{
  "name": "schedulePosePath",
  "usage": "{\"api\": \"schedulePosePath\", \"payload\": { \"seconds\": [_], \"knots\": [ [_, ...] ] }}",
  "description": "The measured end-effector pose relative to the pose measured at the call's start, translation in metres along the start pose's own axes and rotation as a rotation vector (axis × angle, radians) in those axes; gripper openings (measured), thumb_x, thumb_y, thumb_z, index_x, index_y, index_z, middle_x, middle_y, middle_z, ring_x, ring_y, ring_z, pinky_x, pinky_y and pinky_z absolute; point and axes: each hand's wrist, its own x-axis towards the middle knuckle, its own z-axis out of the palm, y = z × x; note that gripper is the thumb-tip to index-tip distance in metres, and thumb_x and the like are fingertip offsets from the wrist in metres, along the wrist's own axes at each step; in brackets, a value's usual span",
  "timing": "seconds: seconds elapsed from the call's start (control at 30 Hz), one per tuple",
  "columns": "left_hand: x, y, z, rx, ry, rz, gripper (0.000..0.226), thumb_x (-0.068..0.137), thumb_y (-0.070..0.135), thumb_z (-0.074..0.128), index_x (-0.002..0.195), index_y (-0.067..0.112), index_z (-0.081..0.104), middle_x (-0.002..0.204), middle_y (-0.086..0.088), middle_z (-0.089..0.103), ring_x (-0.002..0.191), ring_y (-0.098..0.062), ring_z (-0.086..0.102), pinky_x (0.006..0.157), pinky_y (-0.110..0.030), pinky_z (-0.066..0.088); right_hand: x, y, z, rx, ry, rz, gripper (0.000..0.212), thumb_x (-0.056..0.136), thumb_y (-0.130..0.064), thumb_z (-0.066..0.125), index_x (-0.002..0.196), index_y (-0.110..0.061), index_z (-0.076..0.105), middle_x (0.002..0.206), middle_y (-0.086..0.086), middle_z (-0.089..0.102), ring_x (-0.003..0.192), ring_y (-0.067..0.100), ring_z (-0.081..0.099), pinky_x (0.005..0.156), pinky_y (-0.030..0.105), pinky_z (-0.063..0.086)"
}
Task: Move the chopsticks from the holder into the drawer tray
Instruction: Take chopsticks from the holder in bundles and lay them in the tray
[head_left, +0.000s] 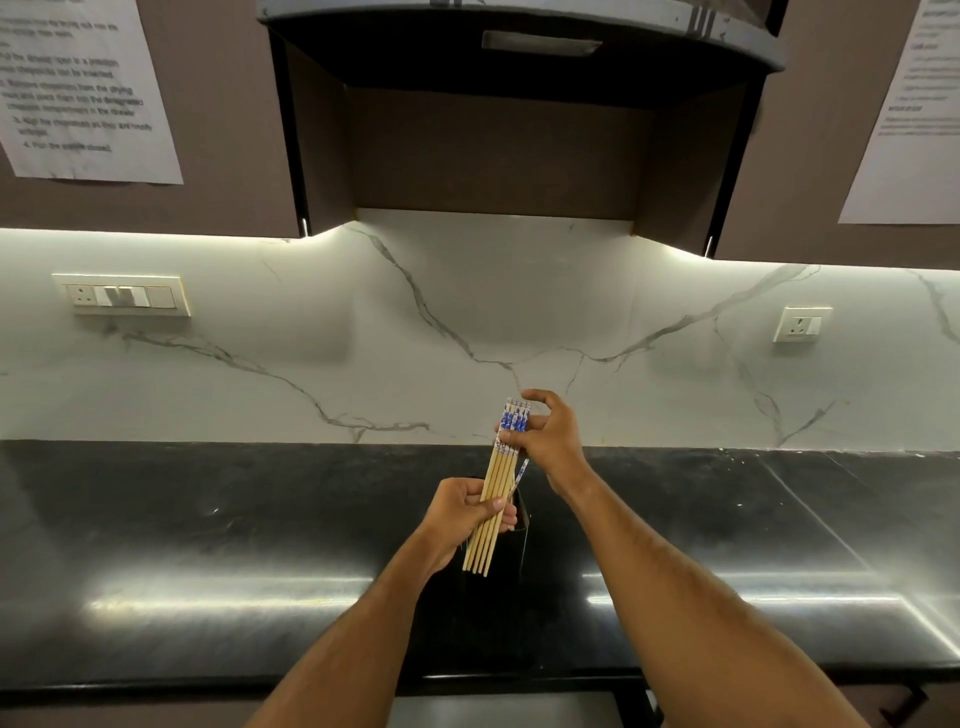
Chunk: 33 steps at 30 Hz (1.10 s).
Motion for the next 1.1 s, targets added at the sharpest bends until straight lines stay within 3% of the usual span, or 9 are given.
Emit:
{"api": "schedulePosePath", "payload": {
  "seconds": [0.37,0.5,0.57,0.63,0.73,0.8,0.9,1.0,1.1],
  "knots": [
    [-0.026,-0.012,-0.019,0.278,-0.047,-0.059,0.021,0.096,0.004,0.065,0.116,-0.001,0.069,0.091,-0.014,0.079,0.086,-0.023,0.079,0.085,-0.040,0.064,-0.056,0.020,0.009,0.305,0.186,0.256,0.055,0.080,0.009,0.078,0.127,-0.011,0.055,0.099,0.010,0.074,0.078,0.018,0.078,0.062,0.027,0.062],
    [-0.043,-0.022,-0.020,0.400,-0.051,-0.082,0.019,0.095,0.005,0.067,0.113,-0.001,0.070,0.092,-0.016,0.078,0.083,-0.022,0.079,0.082,-0.039,0.064,-0.085,0.041,0.010,0.320,0.184,0.281,0.062,0.080,0.010,0.078,0.131,-0.011,0.052,0.100,0.011,0.075,0.082,0.020,0.078,0.072,0.037,0.065],
    [-0.053,-0.034,-0.019,0.472,-0.046,-0.091,0.018,0.095,0.005,0.067,0.112,-0.001,0.071,0.090,-0.014,0.078,0.081,-0.021,0.079,0.081,-0.038,0.065,-0.102,0.054,0.005,0.218,0.142,0.249,0.074,0.078,0.005,0.082,0.139,-0.013,0.045,0.102,0.010,0.075,0.085,0.019,0.077,0.081,0.038,0.063],
    [-0.060,-0.047,-0.017,0.568,-0.038,-0.109,0.018,0.094,0.006,0.068,0.111,0.001,0.072,0.089,-0.011,0.078,0.079,-0.017,0.078,0.078,-0.035,0.065,-0.115,0.061,-0.002,-0.018,0.111,0.165,0.082,0.076,-0.006,0.086,0.144,-0.015,0.041,0.112,0.002,0.072,0.091,0.010,0.074,0.086,0.027,0.059],
    [-0.067,-0.061,-0.013,0.800,-0.056,-0.130,0.020,0.092,0.011,0.071,0.111,0.009,0.073,0.090,-0.005,0.076,0.078,-0.013,0.076,0.078,-0.030,0.064,-0.132,0.067,-0.012,-0.410,0.104,-0.023,0.081,0.079,-0.017,0.086,0.148,-0.016,0.043,0.135,0.002,0.061,0.121,0.013,0.060,0.103,0.033,0.051],
    [-0.073,-0.072,-0.007,0.951,-0.105,-0.147,0.024,0.091,0.012,0.071,0.115,0.011,0.073,0.096,-0.006,0.074,0.082,-0.014,0.072,0.082,-0.031,0.062,-0.147,0.071,-0.010,-0.630,-0.040,-0.118,0.071,0.083,-0.022,0.082,0.145,-0.017,0.049,0.140,0.003,0.060,0.130,0.018,0.055,0.110,0.038,0.047],
    [-0.085,-0.097,0.011,1.129,-0.192,-0.174,0.029,0.093,0.013,0.068,0.122,0.014,0.070,0.108,-0.009,0.071,0.095,-0.024,0.069,0.090,-0.038,0.059,-0.178,0.083,0.001,-0.893,-0.416,-0.102,0.061,0.090,-0.024,0.074,0.146,-0.019,0.051,0.139,0.004,0.062,0.132,0.022,0.055,0.110,0.038,0.044],
    [-0.093,-0.121,0.026,1.239,-0.262,-0.167,0.029,0.094,0.009,0.062,0.122,0.013,0.069,0.114,-0.013,0.069,0.106,-0.032,0.066,0.095,-0.042,0.054,-0.199,0.105,0.013,-1.071,-0.675,-0.015,0.043,0.093,-0.021,0.068,0.135,-0.022,0.060,0.126,0.006,0.069,0.114,0.024,0.064,0.101,0.040,0.052],
    [-0.105,-0.143,0.034,1.284,-0.308,-0.149,0.022,0.094,0.009,0.062,0.114,0.011,0.070,0.112,-0.014,0.069,0.103,-0.034,0.067,0.092,-0.042,0.054,-0.218,0.126,0.019,-1.190,-0.734,0.028,0.019,0.093,-0.014,0.065,0.111,-0.018,0.069,0.101,0.006,0.071,0.093,0.024,0.068,0.087,0.037,0.056]
  ]
}}
